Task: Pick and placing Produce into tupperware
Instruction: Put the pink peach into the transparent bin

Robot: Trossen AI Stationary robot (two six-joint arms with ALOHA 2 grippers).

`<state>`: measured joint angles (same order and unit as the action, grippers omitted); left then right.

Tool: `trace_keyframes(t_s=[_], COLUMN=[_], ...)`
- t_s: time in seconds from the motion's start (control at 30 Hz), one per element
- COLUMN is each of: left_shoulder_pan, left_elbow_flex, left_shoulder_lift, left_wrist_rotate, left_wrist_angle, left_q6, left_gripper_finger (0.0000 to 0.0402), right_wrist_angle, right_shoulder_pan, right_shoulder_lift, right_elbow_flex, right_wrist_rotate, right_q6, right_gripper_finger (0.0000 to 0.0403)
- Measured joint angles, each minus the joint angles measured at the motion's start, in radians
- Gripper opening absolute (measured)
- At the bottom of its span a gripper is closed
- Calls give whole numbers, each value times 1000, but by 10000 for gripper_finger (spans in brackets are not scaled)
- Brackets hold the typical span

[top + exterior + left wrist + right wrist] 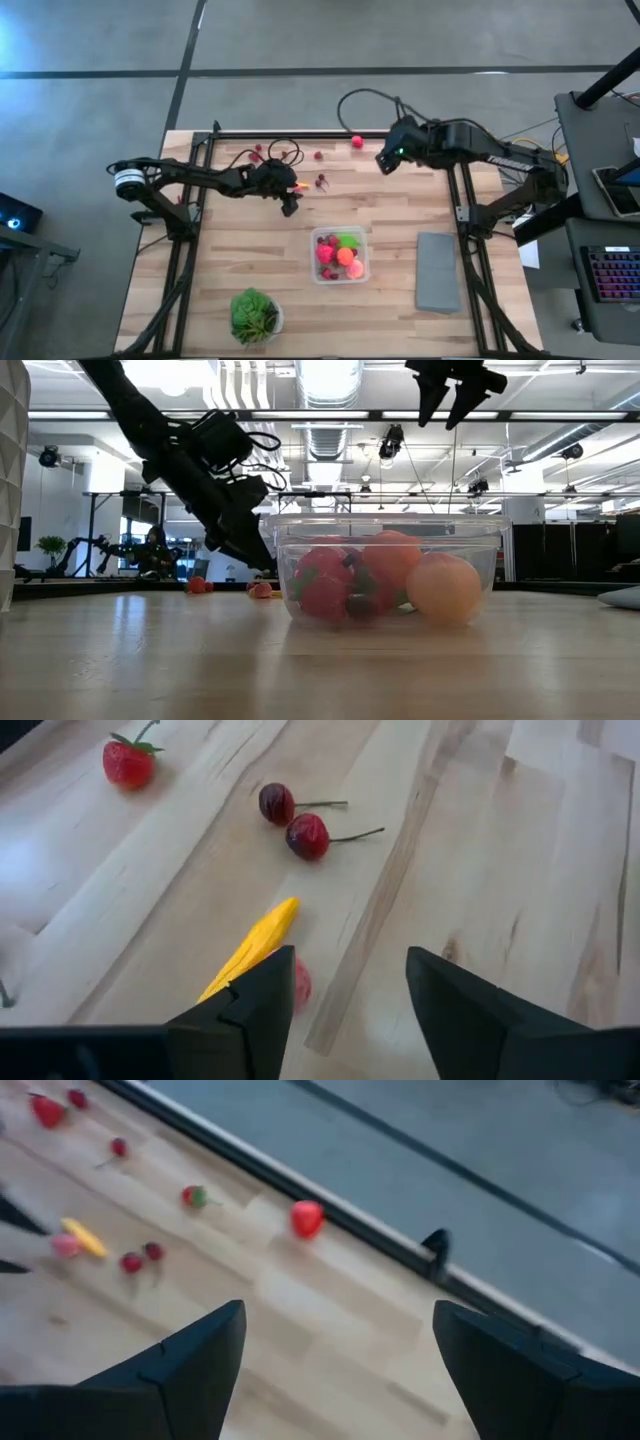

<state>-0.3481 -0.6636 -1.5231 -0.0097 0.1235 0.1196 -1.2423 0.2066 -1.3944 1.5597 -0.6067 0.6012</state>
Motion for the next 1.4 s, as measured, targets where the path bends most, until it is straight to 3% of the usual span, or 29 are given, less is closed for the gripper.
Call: trace_keyframes(t_s=[0.3,0.67,0.8,1.4], left_shoulder_pan=[2,1,1,17], left_elbow_flex=[-30,-96,-95,-82], left_shoulder_lift=[-95,-56,-51,-78], left_wrist_rotate=[-7,-161,-207,-162], left_wrist_angle=[13,-11,-106,-107], left_q6=[6,23,23,-32], left_gripper_finger=[164,164,164,230], right_wrist_angle=[56,73,75,82], right_shoulder_pan=[123,141,141,141], right_shoulder_lift=[16,14,14,13], right_elbow_flex=[-10,-21,-27,-42], right_wrist_rotate=[4,15,15,15], right_q6=[-182,-217,-217,-213], right_gripper_finger=[315,309,306,303])
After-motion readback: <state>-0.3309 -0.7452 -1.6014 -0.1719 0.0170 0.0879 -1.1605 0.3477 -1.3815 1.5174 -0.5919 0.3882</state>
